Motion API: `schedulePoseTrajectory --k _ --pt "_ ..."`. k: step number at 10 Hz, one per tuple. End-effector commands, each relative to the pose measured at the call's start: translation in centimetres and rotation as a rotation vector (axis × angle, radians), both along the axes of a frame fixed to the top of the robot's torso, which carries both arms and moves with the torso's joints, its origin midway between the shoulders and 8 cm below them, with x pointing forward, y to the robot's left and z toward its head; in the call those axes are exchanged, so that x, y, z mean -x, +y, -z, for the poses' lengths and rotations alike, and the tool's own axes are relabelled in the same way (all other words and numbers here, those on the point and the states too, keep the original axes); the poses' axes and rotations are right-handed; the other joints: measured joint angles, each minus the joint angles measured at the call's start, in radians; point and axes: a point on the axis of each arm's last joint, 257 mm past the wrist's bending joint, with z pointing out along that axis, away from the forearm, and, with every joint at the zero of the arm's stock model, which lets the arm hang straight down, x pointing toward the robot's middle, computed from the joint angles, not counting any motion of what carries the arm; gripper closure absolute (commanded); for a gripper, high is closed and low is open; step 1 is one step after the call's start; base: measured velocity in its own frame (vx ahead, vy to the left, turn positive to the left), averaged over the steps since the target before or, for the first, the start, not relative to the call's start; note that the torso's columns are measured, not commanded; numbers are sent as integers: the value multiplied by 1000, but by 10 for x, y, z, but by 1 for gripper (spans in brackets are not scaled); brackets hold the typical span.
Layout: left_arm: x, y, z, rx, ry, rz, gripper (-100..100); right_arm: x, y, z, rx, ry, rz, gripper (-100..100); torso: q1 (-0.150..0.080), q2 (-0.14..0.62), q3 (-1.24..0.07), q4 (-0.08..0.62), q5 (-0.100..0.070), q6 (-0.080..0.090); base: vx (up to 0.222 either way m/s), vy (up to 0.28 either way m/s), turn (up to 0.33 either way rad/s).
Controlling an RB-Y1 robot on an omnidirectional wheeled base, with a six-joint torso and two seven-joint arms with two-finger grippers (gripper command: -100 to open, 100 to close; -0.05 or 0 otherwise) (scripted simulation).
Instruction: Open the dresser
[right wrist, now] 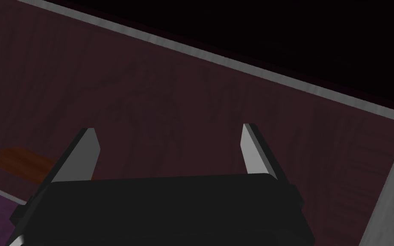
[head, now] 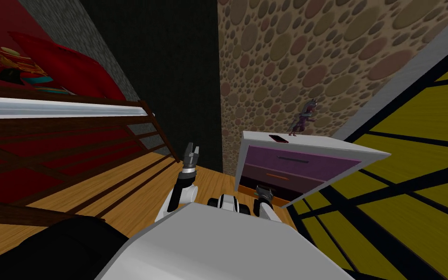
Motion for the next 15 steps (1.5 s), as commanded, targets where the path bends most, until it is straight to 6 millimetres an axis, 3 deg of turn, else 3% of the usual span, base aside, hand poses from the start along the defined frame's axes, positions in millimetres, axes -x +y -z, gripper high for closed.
schedulePoseTrajectory --k 1,7,8,15 --pt "0 0 0 0 0 0 0 8 -16 6 74 30 18 -100 -1 0 0 0 0 0 8 7 -13" --pt "0 0 0 0 0 0 0 31 -64 2 370 107 39 -100 0 0 0 0 0 0 15 15 88" --pt "0 0 0 0 0 0 0 31 -64 2 370 107 39 -100 0 1 0 0 0 0 5 6 4" --pt "0 0 0 0 0 0 0 47 -105 -25 711 149 32 -100 -1 0 0 0 0 1 14 13 79"
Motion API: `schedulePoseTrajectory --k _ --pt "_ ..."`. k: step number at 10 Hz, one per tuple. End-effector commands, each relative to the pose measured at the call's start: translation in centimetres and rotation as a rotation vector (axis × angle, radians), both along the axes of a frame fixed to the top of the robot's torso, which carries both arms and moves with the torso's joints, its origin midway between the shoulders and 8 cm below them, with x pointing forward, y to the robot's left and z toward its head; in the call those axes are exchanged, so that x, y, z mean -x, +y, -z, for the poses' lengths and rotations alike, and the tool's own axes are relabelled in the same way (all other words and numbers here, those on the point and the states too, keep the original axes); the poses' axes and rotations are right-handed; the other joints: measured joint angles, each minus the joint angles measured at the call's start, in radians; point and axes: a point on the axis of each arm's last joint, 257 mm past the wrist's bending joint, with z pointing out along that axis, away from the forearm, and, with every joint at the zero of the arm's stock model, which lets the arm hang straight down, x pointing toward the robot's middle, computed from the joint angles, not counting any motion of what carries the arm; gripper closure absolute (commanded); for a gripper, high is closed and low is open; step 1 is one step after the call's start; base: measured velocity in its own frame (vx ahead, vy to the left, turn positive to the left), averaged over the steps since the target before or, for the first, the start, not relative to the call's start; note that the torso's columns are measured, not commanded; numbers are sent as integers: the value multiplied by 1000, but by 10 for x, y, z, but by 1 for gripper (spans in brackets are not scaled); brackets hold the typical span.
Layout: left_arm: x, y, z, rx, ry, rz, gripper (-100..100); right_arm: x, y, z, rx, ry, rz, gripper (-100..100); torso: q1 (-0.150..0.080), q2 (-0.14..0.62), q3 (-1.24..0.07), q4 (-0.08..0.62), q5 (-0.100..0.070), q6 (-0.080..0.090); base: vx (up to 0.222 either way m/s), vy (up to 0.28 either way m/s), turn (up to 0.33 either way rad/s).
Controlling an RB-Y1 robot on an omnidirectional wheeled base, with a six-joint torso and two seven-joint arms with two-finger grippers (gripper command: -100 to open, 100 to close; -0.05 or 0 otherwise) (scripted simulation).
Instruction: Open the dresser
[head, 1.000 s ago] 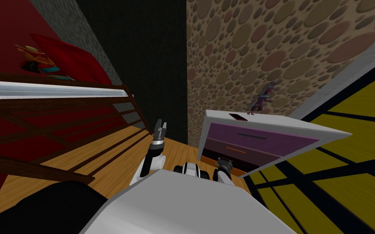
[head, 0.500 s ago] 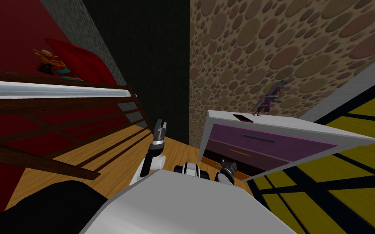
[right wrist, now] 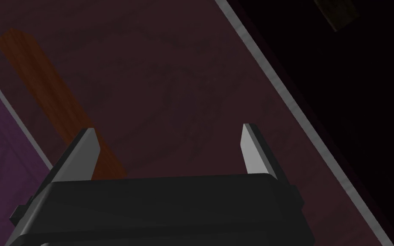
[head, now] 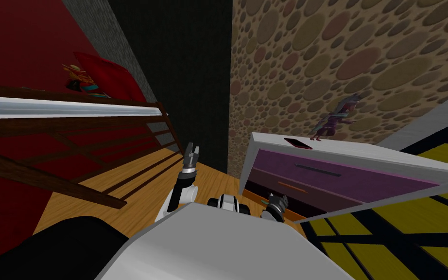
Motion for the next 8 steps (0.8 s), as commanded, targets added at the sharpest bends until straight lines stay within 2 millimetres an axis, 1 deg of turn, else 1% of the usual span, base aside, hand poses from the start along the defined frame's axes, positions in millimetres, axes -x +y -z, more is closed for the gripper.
schedulePoseTrajectory --k 1,3,4,8 --pt "0 0 0 0 0 0 0 5 -11 -10 96 12 -4 -100 0 0 0 0 0 0 11 9 50" --pt "0 0 0 0 0 0 0 8 -22 -25 229 24 -26 -100 0 0 0 0 0 -1 15 13 107" --pt "0 0 0 0 0 0 0 9 -23 -26 236 23 -21 -100 0 0 0 0 0 0 16 10 34" --pt "0 0 0 0 0 0 0 13 -38 -53 432 30 -57 -100 0 0 0 0 0 0 15 13 77"
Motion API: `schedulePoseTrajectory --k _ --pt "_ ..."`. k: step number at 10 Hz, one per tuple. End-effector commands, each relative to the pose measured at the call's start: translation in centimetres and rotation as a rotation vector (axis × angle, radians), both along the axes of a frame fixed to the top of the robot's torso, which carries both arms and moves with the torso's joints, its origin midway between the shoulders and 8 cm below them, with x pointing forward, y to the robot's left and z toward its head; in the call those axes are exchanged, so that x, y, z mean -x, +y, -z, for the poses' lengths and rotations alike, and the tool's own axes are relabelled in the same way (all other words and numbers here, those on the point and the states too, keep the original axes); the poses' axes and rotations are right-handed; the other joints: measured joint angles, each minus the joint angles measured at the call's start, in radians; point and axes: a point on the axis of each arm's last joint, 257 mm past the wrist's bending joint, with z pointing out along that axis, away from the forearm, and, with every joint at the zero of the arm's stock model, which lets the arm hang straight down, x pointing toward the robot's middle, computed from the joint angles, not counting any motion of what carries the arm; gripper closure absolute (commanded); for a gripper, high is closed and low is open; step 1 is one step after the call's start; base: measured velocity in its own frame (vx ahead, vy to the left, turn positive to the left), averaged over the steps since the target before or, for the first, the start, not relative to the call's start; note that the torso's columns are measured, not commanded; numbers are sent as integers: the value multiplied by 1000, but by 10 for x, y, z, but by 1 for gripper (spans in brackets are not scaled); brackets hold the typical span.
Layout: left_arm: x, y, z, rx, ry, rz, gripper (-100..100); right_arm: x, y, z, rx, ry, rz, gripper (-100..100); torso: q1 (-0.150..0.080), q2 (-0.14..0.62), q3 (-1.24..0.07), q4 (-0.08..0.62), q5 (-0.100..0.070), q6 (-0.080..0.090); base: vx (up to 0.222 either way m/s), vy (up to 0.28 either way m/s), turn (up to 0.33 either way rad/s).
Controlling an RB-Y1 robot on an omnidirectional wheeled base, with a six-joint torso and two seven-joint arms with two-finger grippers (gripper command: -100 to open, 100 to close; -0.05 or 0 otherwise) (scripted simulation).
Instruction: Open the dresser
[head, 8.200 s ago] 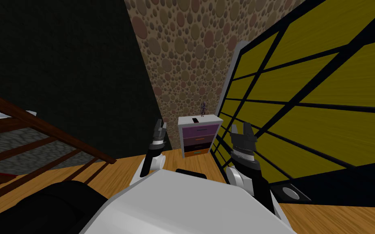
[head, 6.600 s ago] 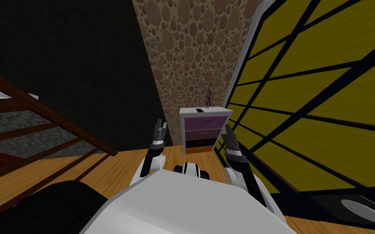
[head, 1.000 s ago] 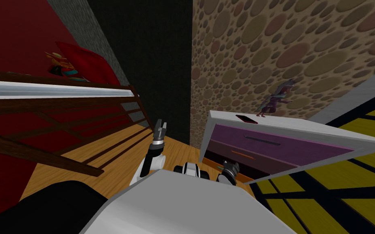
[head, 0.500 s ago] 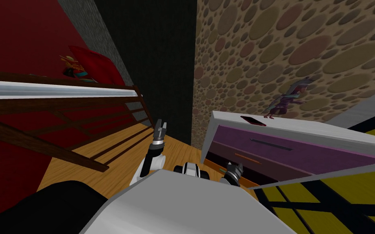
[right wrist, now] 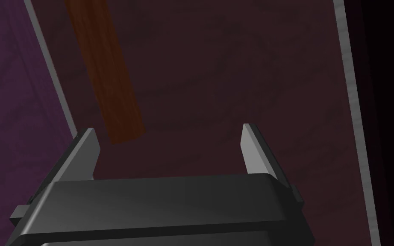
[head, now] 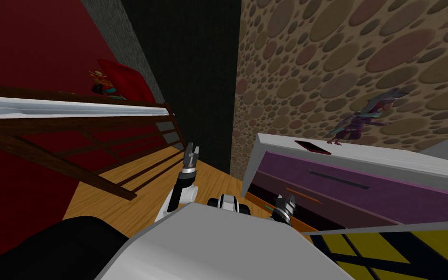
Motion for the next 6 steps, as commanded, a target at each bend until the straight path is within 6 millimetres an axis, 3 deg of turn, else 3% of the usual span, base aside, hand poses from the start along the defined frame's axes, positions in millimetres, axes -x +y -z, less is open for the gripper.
schedulePoseTrajectory --k 1,2,3,4,5,6 --pt "0 0 0 0 0 0 0 2 -7 -15 98 2 -20 -100 0 0 0 0 0 0 11 10 43" --pt "0 0 0 0 0 0 0 2 -5 -10 77 3 -16 -100 0 0 0 0 0 0 5 4 6" --pt "0 0 0 0 0 0 0 -9 -17 -17 82 1 -12 -100 -1 0 0 0 0 0 9 -14 25" --pt "0 0 0 0 0 0 0 -4 -13 -16 82 -2 -13 -100 -2 0 0 0 0 0 7 -12 10" --pt "0 0 0 0 0 0 0 -5 -13 -17 82 0 -13 100 -1 0 0 0 0 0 0 0 0" --pt "0 0 0 0 0 0 0 -8 -15 -18 82 0 -18 100 0 0 0 0 0 0 -83 53 -24"
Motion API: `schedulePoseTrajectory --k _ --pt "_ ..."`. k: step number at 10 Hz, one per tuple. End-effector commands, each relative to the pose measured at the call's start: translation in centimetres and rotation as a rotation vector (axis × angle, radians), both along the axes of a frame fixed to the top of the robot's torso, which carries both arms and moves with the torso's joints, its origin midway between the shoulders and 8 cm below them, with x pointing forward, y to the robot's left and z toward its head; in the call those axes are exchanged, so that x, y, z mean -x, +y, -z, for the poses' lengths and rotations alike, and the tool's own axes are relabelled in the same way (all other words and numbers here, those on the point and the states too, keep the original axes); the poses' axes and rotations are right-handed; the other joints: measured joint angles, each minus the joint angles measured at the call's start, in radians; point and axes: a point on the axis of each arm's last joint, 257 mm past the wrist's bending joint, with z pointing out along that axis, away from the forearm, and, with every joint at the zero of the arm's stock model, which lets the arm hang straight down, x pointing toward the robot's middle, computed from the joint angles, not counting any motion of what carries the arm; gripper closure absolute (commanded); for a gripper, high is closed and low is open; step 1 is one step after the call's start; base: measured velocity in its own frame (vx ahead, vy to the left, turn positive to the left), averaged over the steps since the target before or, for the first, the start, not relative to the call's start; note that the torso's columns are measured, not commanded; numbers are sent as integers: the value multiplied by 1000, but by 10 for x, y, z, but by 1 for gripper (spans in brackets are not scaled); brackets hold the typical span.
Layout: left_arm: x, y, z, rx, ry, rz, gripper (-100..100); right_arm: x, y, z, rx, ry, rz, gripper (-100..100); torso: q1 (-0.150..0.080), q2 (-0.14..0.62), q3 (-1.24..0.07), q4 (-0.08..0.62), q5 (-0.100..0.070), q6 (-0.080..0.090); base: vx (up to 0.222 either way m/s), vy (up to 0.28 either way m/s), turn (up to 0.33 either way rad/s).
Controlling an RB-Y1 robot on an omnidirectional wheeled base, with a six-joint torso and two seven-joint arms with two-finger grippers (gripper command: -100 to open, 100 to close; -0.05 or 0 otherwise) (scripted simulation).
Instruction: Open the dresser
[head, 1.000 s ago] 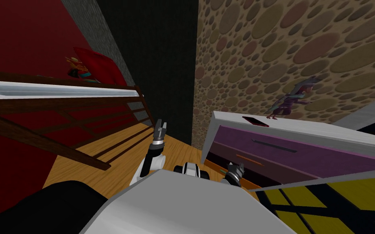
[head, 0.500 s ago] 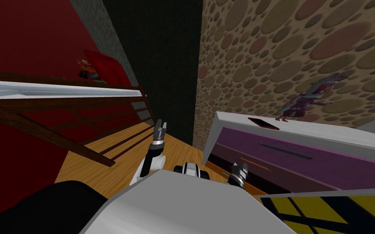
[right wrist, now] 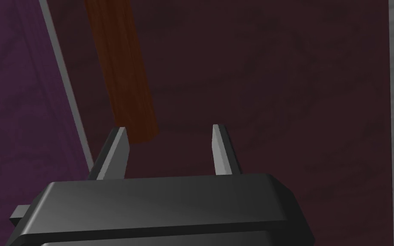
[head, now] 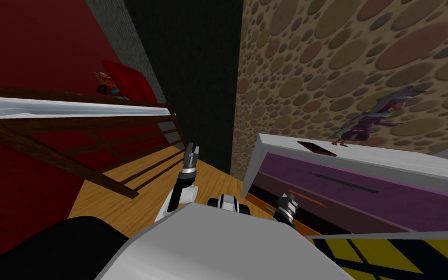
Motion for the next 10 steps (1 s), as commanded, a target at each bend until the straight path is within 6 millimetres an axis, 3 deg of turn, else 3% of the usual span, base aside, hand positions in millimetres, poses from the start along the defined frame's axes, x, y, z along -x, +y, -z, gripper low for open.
schedulePoseTrajectory --k 1,5,6,10 --pt "0 0 0 0 0 0 0 -4 -3 -2 0 0 -6 100 3 4 2 1 1 0 -178 74 -38" --pt "0 0 0 0 0 0 0 -9 -6 -5 1 -1 -14 100 1 -1 0 0 0 0 -169 82 -24" --pt "0 0 0 0 0 0 0 -22 -5 -6 -8 5 -43 -100 -3 -7 -4 -2 0 0 -53 -26 78" --pt "0 0 0 0 0 0 0 -41 -4 -9 -20 12 -85 -100 -1 0 0 0 0 0 -39 -63 60"
